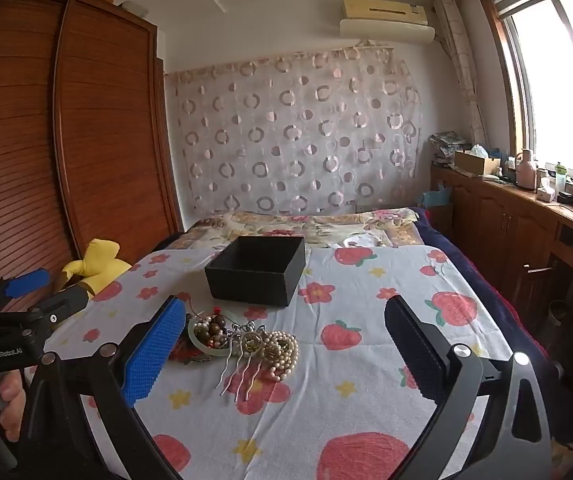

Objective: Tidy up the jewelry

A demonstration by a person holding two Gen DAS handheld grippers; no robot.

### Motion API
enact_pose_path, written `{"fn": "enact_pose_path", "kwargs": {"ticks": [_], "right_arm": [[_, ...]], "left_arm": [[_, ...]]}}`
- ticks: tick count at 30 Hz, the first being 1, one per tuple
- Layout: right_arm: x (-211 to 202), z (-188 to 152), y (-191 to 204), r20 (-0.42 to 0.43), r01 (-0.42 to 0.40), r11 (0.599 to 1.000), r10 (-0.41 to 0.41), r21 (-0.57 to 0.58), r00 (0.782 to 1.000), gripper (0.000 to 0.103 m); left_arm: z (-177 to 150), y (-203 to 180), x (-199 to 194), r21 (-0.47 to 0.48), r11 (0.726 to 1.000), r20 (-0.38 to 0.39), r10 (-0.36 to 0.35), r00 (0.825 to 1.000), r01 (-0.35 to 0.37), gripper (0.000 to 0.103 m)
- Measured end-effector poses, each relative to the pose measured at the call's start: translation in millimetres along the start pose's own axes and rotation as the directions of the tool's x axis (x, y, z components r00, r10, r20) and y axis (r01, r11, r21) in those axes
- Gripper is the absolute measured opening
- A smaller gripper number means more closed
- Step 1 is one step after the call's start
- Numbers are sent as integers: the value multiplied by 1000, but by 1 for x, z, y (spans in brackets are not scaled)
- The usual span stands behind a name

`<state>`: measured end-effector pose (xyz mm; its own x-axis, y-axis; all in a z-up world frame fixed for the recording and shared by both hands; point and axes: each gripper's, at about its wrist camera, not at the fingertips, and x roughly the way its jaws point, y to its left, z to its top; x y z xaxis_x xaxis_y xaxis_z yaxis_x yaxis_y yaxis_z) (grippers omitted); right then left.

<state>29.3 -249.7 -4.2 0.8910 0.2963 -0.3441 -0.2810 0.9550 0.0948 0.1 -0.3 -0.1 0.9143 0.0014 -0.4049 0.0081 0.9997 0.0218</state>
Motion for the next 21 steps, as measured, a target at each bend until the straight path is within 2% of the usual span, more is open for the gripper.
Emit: {"fn": "enact_pose_path", "kwargs": {"ticks": [21], "right_arm": [[0, -1, 0, 5, -2, 1000, 2, 2, 1000, 101]], "left_arm": [[0, 0, 0, -5, 1000, 0, -2, 1000, 2, 96]]}}
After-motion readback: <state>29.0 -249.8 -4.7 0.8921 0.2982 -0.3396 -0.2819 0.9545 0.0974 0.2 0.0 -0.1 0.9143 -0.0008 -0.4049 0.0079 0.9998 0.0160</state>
